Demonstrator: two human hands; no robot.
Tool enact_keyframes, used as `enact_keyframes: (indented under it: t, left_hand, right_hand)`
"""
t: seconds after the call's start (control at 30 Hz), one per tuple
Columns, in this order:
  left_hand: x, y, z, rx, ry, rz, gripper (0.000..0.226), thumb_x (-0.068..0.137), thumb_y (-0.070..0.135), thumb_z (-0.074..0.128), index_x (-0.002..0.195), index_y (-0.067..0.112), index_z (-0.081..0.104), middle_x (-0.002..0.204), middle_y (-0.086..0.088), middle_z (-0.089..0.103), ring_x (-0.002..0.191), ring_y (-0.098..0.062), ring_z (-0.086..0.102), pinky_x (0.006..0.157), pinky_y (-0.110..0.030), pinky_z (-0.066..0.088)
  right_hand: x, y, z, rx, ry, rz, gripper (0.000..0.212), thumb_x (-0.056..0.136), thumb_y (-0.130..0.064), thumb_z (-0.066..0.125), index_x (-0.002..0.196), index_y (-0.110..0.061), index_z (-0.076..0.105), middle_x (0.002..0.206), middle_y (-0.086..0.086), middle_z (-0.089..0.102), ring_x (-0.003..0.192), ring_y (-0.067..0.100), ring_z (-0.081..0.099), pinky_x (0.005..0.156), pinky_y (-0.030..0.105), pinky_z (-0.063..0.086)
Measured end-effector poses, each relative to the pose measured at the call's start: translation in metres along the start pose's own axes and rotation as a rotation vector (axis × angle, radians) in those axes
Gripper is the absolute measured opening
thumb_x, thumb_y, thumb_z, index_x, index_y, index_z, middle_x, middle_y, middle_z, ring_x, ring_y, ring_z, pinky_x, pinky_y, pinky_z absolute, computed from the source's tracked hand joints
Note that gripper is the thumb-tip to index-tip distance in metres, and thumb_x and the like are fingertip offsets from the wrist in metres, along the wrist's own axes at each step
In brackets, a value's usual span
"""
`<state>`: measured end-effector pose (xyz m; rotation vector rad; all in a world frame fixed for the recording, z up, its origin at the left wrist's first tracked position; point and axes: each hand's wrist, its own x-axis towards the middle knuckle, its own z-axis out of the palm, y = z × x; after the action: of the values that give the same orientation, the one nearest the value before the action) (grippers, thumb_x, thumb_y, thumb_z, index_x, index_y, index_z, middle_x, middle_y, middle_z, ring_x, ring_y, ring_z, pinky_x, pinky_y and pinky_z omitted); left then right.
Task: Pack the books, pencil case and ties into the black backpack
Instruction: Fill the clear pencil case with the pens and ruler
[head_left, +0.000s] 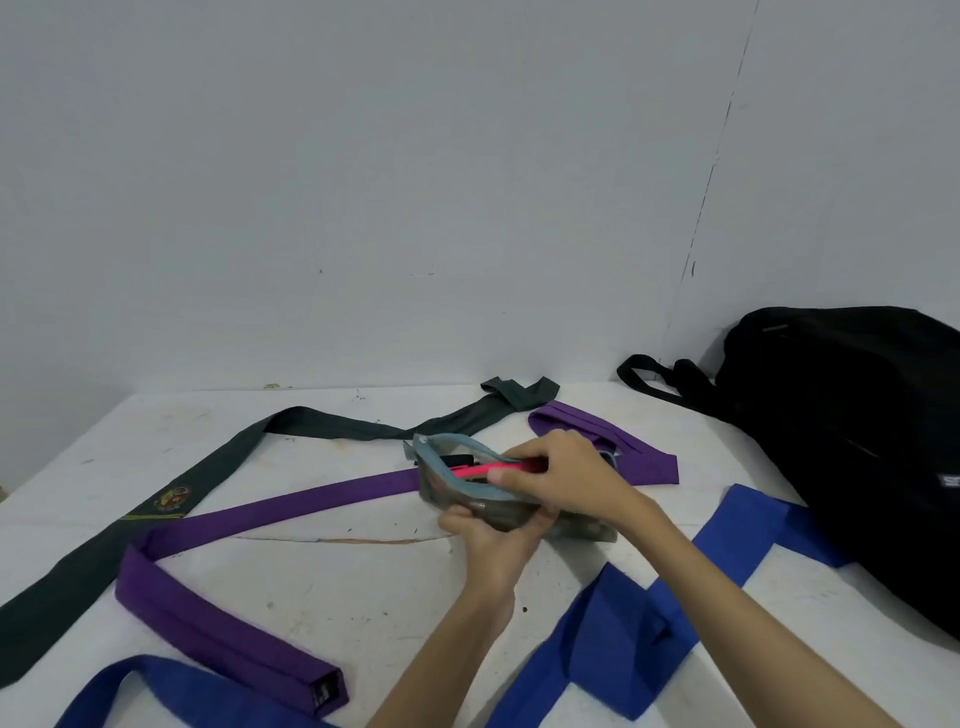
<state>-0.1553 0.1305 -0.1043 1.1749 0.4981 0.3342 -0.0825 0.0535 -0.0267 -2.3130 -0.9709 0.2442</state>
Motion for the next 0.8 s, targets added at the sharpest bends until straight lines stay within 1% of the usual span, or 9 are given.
enact_keyframes:
  t: [0.17, 0.27, 0.33, 0.4, 0.5, 0.57, 0.63, 0.7, 0.8]
  left_hand:
    - [-0.004, 0.005, -0.036, 0.26, -0.27, 0.018, 0.066, 0.084, 0.001, 0.067, 0.121, 0.027, 0.019, 0.12, 0.008, 0.049, 0.101, -0.006, 0.06, 0.077, -0.021, 0.056]
    - [0.001, 0.02, -0.056, 0.386, -0.213, -0.004, 0.046, 0.085, 0.014, 0.069, 0.12, 0.021, 0.04, 0.107, -0.003, 0.063, 0.079, -0.01, 0.069, 0.064, -0.022, 0.056]
    - [0.007, 0.031, -0.07, 0.619, -0.144, 0.048, 0.03, 0.08, 0.021, 0.074, 0.101, 0.013, 0.055, 0.091, -0.004, 0.067, 0.066, -0.009, 0.065, 0.06, -0.023, 0.056]
    - [0.014, 0.04, -0.083, 0.796, -0.021, 0.121, 0.035, 0.069, 0.029, 0.082, 0.081, 0.014, 0.052, 0.078, 0.0, 0.06, 0.065, -0.01, 0.055, 0.058, -0.021, 0.048]
    - [0.026, 0.052, -0.1, 0.709, 0.101, 0.175, 0.062, 0.058, 0.028, 0.089, 0.103, 0.017, 0.048, 0.099, 0.004, 0.053, 0.089, -0.012, 0.051, 0.072, -0.023, 0.044]
    - [0.033, 0.062, -0.105, 0.661, -0.062, 0.193, 0.076, 0.063, 0.02, 0.087, 0.124, 0.026, 0.043, 0.119, 0.015, 0.047, 0.107, -0.006, 0.047, 0.09, -0.026, 0.041]
    - [0.037, 0.068, -0.104, 0.675, -0.263, 0.179, 0.063, 0.07, 0.016, 0.082, 0.122, 0.029, 0.05, 0.121, 0.016, 0.055, 0.11, -0.004, 0.052, 0.098, -0.029, 0.041]
    - [0.038, 0.07, -0.099, 0.591, -0.298, 0.162, 0.038, 0.073, 0.01, 0.078, 0.105, 0.02, 0.061, 0.107, 0.002, 0.068, 0.103, -0.013, 0.062, 0.09, -0.029, 0.051]
    - [0.032, 0.06, -0.081, 0.496, -0.154, 0.23, 0.012, 0.078, 0.007, 0.073, 0.079, 0.009, 0.061, 0.088, -0.013, 0.07, 0.084, -0.022, 0.067, 0.066, -0.024, 0.056]
  right_hand:
    - [0.004, 0.006, -0.002, -0.033, -0.056, -0.02, 0.047, 0.067, -0.059, 0.074, 0.104, -0.031, 0.072, 0.073, 0.0, 0.069, 0.062, 0.012, 0.054, 0.059, 0.029, 0.041]
    - [0.004, 0.008, 0.0, -0.073, -0.116, -0.025, 0.048, 0.066, -0.054, 0.077, 0.109, -0.031, 0.071, 0.086, -0.009, 0.071, 0.076, 0.008, 0.061, 0.07, 0.03, 0.051]
    - [0.004, 0.006, 0.004, -0.121, -0.096, -0.034, 0.039, 0.075, -0.042, 0.075, 0.111, -0.029, 0.07, 0.102, -0.007, 0.072, 0.092, 0.011, 0.064, 0.084, 0.037, 0.052]
    - [0.004, 0.004, 0.007, -0.173, -0.086, -0.04, 0.034, 0.08, -0.033, 0.073, 0.112, -0.026, 0.07, 0.112, -0.007, 0.07, 0.098, 0.012, 0.063, 0.088, 0.035, 0.051]
    - [0.008, 0.004, 0.012, -0.214, -0.066, -0.04, 0.029, 0.082, -0.029, 0.071, 0.11, -0.025, 0.071, 0.112, -0.009, 0.069, 0.095, 0.009, 0.063, 0.086, 0.031, 0.051]
    - [0.008, 0.003, 0.013, -0.235, -0.057, -0.041, 0.026, 0.083, -0.029, 0.071, 0.108, -0.025, 0.072, 0.11, -0.009, 0.07, 0.094, 0.009, 0.063, 0.085, 0.031, 0.051]
    - [0.007, 0.001, 0.011, -0.252, -0.055, -0.048, 0.024, 0.084, -0.027, 0.069, 0.108, -0.022, 0.072, 0.109, -0.007, 0.071, 0.094, 0.01, 0.063, 0.086, 0.031, 0.051]
    - [0.004, 0.002, 0.005, -0.254, -0.051, -0.05, 0.023, 0.086, -0.024, 0.067, 0.108, -0.02, 0.072, 0.108, -0.006, 0.071, 0.096, 0.01, 0.063, 0.088, 0.027, 0.05]
    - [-0.003, 0.012, -0.007, -0.154, -0.039, -0.004, 0.019, 0.085, -0.018, 0.068, 0.103, -0.019, 0.074, 0.103, -0.008, 0.072, 0.095, 0.006, 0.063, 0.09, 0.028, 0.051]
